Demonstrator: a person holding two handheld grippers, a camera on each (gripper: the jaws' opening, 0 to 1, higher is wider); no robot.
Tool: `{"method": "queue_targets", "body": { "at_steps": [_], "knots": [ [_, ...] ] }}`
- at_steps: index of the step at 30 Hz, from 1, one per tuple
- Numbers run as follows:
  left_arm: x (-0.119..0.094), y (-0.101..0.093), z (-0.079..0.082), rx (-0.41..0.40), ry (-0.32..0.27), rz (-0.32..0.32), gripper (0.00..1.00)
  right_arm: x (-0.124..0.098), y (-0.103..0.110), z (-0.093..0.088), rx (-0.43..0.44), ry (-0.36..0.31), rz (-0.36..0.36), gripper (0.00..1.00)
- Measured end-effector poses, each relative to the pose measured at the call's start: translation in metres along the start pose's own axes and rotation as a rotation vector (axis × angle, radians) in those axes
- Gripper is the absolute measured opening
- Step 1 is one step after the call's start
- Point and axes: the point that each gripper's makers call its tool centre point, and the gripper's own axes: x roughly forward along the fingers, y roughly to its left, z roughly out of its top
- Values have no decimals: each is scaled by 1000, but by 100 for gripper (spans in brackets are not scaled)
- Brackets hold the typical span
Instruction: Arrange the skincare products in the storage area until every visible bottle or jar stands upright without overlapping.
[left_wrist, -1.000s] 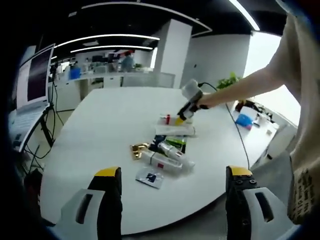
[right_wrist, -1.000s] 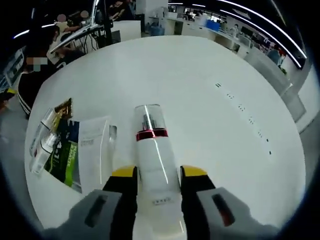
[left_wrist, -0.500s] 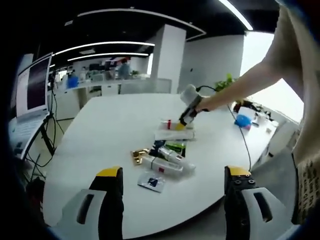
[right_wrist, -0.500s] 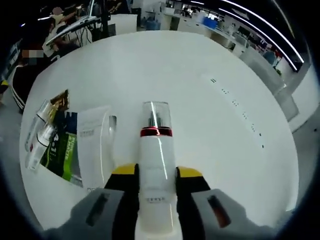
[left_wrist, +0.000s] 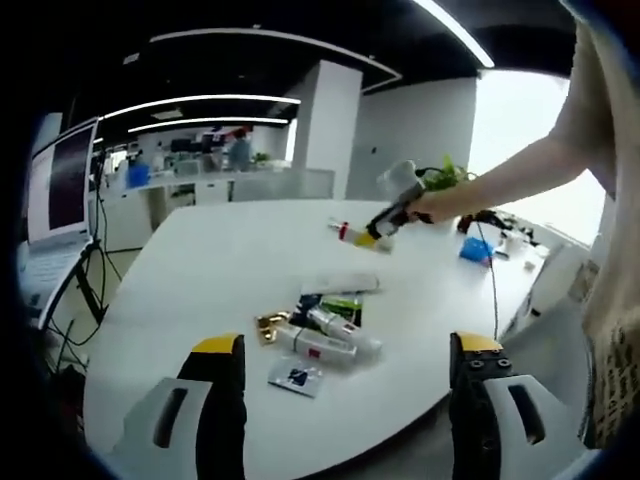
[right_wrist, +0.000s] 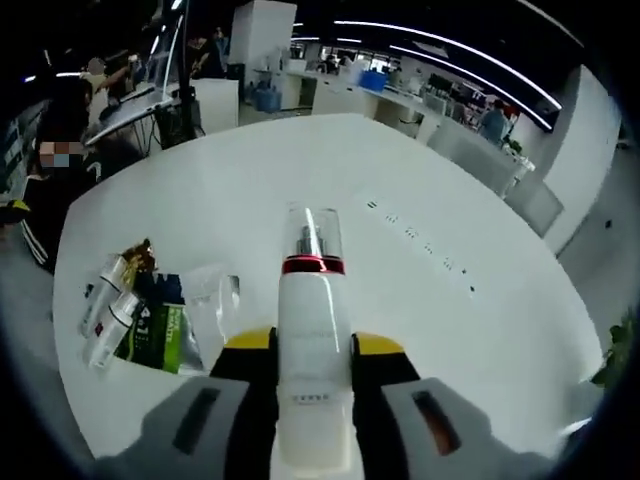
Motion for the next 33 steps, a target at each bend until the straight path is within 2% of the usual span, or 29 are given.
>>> {"method": "queue_targets", "body": {
  "at_steps": [3, 10, 17, 18, 20, 22, 25, 29, 33],
  "knots": [
    [0, -4, 2, 3, -7, -17, 82, -18, 2, 1, 26, -35, -17, 26],
    [0, -11, 3, 86, -21, -44, 81, -65, 16, -3, 49, -93, -46, 26],
    [0, -12, 5, 157, -49, -42, 77, -96, 25, -4, 46, -124, -70, 26],
    [0, -8, 6, 151, -54, -19, 76, -100, 25, -3, 44, -129, -76, 26],
    [-2, -6, 9, 137, -78, -18, 77, -109, 25, 0, 52, -147, -87, 26],
    [-1, -11, 10, 165, -84, -33, 77, -115, 23, 1, 54, -161, -94, 26],
    [1, -18, 5, 171, -50, -70, 77, -125, 26, 2, 51, -179, -105, 27],
    [0, -22, 5, 133, -39, -106, 79, -136, 33, 6, 71, -219, -117, 27],
    [2, -31, -3, 91, 28, -146, 78, -149, 50, 14, 51, -248, -116, 27]
  ]
}}
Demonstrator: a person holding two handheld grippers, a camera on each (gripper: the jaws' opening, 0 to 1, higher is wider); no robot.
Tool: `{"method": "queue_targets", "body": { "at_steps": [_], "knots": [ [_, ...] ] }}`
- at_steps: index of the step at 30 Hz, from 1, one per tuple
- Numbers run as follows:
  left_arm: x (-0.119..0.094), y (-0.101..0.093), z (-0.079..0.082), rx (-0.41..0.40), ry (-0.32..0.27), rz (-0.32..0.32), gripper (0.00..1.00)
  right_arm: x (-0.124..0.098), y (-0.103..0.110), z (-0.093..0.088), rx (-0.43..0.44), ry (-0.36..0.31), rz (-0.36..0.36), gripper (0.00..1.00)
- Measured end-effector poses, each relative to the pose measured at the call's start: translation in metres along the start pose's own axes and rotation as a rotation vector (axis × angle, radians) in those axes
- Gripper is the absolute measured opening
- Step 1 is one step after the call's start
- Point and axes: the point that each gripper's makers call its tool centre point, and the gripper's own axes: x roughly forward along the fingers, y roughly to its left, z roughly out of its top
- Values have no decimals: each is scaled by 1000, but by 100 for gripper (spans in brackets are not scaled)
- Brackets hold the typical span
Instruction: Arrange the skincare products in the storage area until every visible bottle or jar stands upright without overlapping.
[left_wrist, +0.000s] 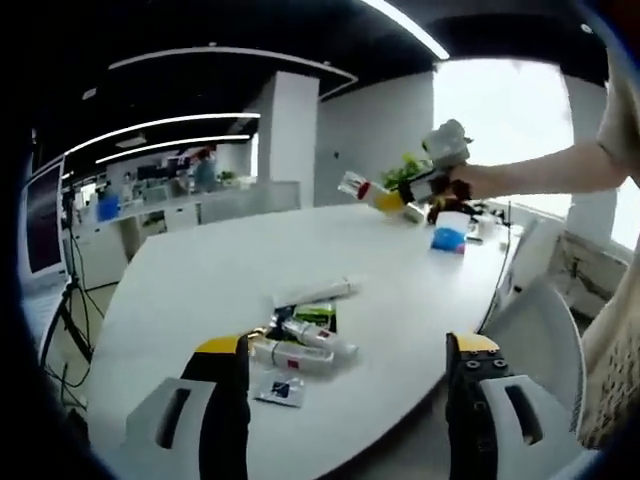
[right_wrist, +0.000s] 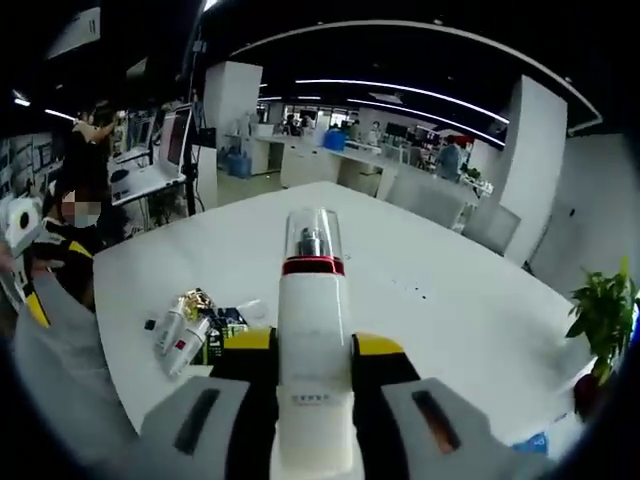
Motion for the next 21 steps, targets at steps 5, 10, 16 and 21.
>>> {"method": "queue_targets", "body": {
  "at_steps": [5, 10, 16, 21],
  "knots": [
    [5, -12, 14, -71, -28, -53, 78, -19, 21, 25, -7, -92, 0, 27],
    [18, -27, 52, -107, -109, -122, 78, -35, 54, 42, -6, -169, 5, 27],
    [35, -39, 96, -191, -197, -201, 78, -40, 84, 46, -8, -219, 12, 27],
    [50, -50, 128, -307, -265, -271, 79, -42, 99, 39, -56, -219, -8, 27]
  ]
}}
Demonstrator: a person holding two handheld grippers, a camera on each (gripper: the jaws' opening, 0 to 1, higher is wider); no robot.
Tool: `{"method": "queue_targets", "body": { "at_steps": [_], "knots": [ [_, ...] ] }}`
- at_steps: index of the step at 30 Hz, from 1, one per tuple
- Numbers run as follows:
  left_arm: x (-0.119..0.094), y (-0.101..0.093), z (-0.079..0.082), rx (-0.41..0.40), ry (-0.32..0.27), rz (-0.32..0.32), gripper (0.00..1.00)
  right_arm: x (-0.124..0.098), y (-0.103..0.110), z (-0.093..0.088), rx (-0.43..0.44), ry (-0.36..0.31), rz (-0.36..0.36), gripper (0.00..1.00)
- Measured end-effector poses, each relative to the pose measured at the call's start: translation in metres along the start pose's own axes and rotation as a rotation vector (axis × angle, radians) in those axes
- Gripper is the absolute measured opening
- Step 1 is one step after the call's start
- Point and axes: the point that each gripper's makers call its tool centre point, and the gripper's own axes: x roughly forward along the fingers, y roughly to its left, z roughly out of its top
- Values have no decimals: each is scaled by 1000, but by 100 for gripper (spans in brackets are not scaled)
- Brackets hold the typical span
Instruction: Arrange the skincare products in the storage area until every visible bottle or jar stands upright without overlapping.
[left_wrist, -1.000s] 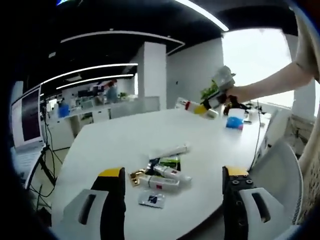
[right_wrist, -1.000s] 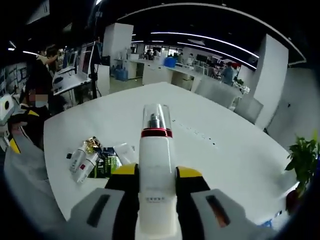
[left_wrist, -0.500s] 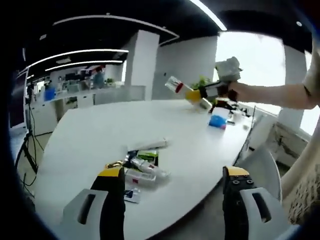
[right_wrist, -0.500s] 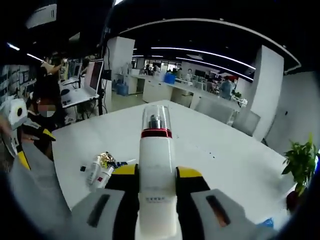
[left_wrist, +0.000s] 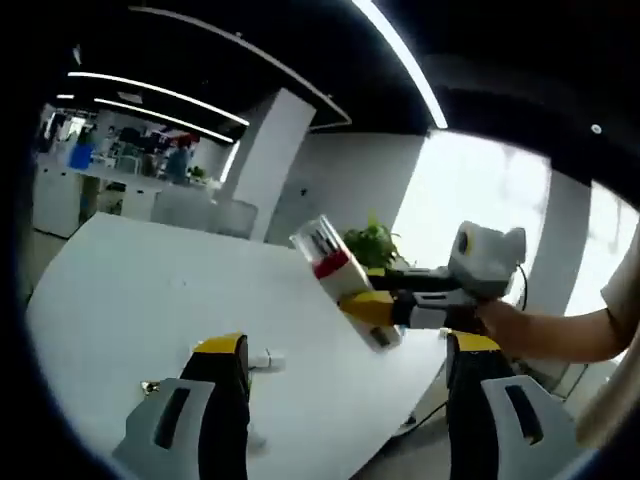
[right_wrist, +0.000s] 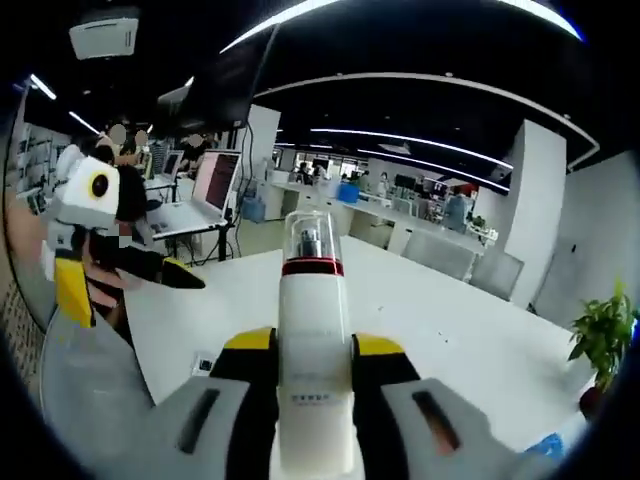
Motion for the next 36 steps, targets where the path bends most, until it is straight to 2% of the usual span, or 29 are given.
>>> {"method": "queue_targets", "body": {
  "at_steps": [6, 12, 13, 16, 19, 22, 24, 27, 31, 36],
  "knots": [
    [34, 3, 4, -70, 1, -13, 79, -3, 17, 5, 11, -39, -10, 27],
    [53, 10, 3, -128, 4, 18, 75, 2, 19, 11, 40, -67, 10, 27],
    [56, 11, 4, -151, -4, 26, 74, 3, 19, 11, 39, -68, 18, 27],
    [63, 14, 6, -150, -7, 36, 66, 7, 18, 9, 36, -65, 41, 27],
    [70, 14, 6, -147, 2, 32, 45, 9, 17, 7, 32, -58, 66, 27],
    [77, 17, 5, -151, 0, 49, 37, 10, 11, 4, 39, -57, 82, 27],
    [82, 21, 3, -157, -4, 89, 33, 11, 6, 0, 45, -47, 94, 27],
    [90, 18, 3, -152, -14, 109, 32, 11, 0, -4, 55, -31, 108, 27],
    [99, 13, 6, -135, -21, 104, 28, 11, -9, -10, 69, -28, 127, 28],
    [111, 11, -3, -129, 51, 84, 26, 8, -14, -21, 97, -19, 170, 28]
  ]
}}
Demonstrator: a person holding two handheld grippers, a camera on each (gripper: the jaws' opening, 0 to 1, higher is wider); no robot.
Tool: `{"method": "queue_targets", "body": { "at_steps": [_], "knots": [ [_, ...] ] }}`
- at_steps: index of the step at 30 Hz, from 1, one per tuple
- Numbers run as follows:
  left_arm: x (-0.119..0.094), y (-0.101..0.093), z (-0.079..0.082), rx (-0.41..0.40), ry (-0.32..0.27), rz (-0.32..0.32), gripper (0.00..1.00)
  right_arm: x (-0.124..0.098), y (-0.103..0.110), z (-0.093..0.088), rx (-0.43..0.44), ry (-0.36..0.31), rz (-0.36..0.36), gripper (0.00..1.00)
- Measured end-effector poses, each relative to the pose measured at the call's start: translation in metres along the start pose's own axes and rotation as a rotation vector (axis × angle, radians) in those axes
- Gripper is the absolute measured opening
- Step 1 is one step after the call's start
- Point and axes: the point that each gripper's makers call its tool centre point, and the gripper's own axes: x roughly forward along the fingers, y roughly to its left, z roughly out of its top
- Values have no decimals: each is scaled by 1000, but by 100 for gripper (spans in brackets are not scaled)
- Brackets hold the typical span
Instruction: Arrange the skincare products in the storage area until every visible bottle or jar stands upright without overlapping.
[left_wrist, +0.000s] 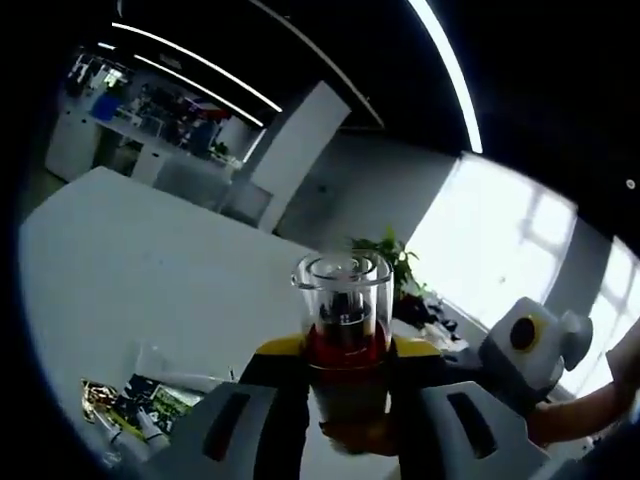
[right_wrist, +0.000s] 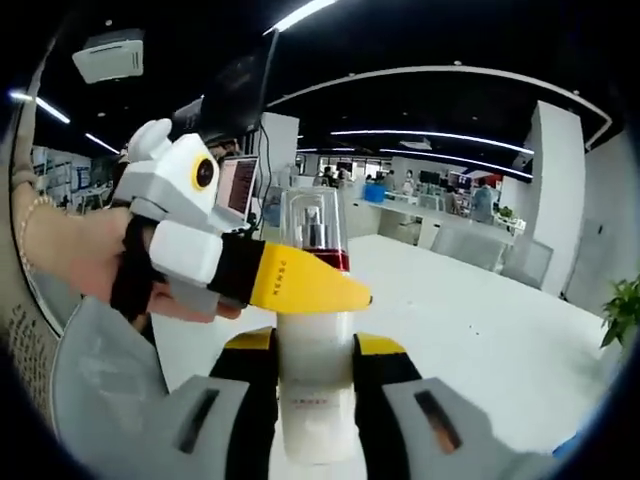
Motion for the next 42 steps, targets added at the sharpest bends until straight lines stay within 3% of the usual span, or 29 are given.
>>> {"method": "queue_targets", "body": {
  "at_steps": [2, 6, 9, 13, 21, 26, 32, 37, 42],
  "knots": [
    [6, -4, -4, 12, 27, -19, 26, -4, -3, -5, 30, -5, 22, 28],
    [17, -14, -15, 150, 114, -67, 25, -12, -5, -14, 156, -53, 149, 29],
    [26, -25, -24, 218, 174, -136, 25, -17, -8, -20, 165, -47, 222, 31],
    [35, -44, -38, 321, 252, -276, 26, -23, -9, -29, 181, -44, 326, 33],
    [50, -46, -68, 459, 383, -431, 26, -23, -15, -60, 137, 10, 377, 33],
    [61, -35, -85, 530, 432, -473, 26, -17, -21, -82, 115, 44, 321, 32],
    [73, -21, -108, 611, 480, -517, 26, -8, -34, -111, 68, 114, 182, 32],
    [83, -10, -128, 617, 522, -527, 27, -5, -40, -134, 63, 159, 123, 32],
    [94, 0, -137, 611, 530, -521, 27, 3, -53, -153, 56, 202, 48, 32]
  ]
}}
